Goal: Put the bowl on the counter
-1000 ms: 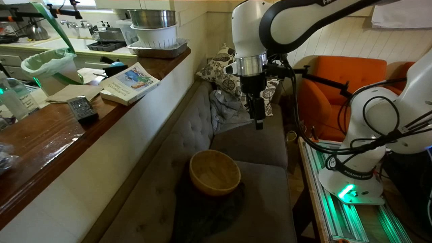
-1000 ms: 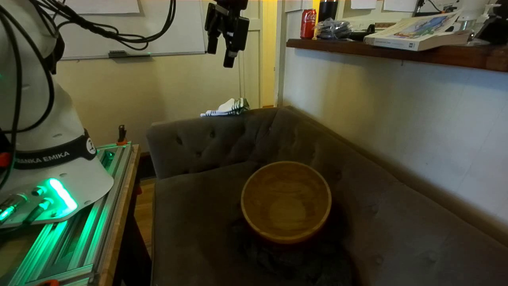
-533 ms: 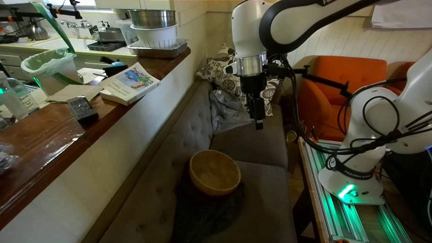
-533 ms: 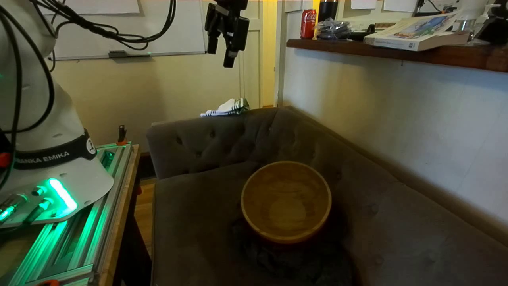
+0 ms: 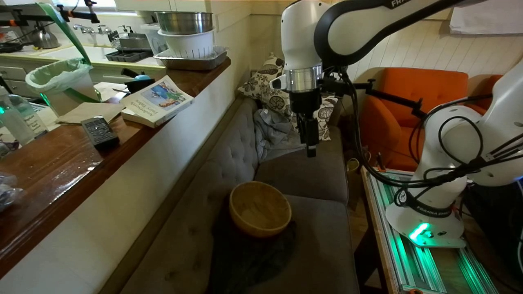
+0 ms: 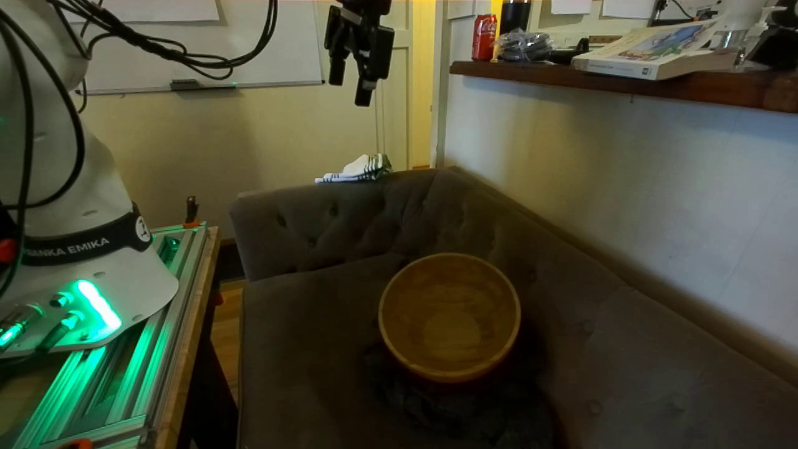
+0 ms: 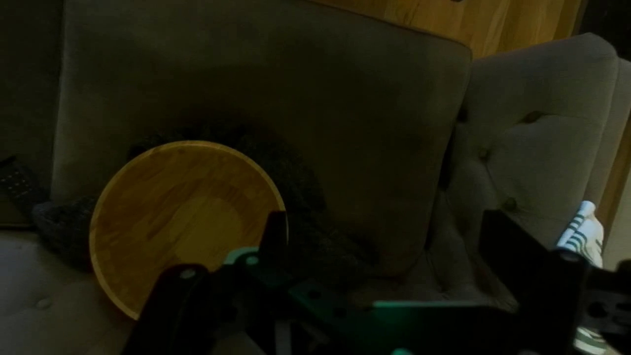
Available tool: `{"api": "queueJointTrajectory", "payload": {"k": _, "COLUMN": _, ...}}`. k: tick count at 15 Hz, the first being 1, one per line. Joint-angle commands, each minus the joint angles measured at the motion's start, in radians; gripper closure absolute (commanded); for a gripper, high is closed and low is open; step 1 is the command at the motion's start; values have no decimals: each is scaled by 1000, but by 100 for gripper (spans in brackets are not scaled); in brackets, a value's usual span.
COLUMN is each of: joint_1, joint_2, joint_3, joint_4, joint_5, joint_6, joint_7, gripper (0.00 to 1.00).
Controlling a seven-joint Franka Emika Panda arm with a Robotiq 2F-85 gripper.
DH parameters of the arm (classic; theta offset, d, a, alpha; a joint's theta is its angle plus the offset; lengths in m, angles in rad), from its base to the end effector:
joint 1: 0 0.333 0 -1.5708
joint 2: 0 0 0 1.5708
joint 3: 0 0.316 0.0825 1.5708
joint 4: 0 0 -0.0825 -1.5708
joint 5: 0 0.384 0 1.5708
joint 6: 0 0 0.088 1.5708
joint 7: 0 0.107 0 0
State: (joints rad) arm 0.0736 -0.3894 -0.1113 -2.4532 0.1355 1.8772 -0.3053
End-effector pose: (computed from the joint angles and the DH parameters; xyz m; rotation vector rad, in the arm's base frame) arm 0.4008 -0.0055 0.4262 -2.9173 -0.3320 0.2349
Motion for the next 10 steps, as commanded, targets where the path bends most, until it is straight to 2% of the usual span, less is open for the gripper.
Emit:
{"api": "queueJointTrajectory", "payload": {"k": 1, "joint_1": 1, "joint_2": -5, "joint_3": 26, "joint_4": -103, "joint_5": 74, "joint_6": 183, "joint_7": 14, "gripper": 0}}
{"api": "queueJointTrajectory", "payload": {"k": 5, "joint_1": 27, "joint_2": 64, "joint_3": 73, "joint_4": -209, "joint_5": 209, "joint_6": 490, "joint_7": 112, "gripper": 0}}
{"api": "queueJointTrajectory", "payload": {"k": 8, "joint_1": 7, "joint_2": 182, "joint_3": 146, "joint_4": -220, "joint_5": 133, "joint_6": 753, "joint_7": 273, "gripper": 0}}
{"api": "queueJointTrajectory", "payload": {"k": 9, "joint_1": -18, "joint_2": 262, "joint_3": 180, "joint_4": -209, "joint_5": 57, "joint_6": 818, "joint_7": 364, "gripper": 0}}
{"api": "queueJointTrajectory", "payload": {"k": 10, "joint_1": -41, "joint_2": 295, "joint_3": 197, "joint_4": -188, "joint_5": -15, "joint_6": 789, "joint_7": 443, "gripper": 0}}
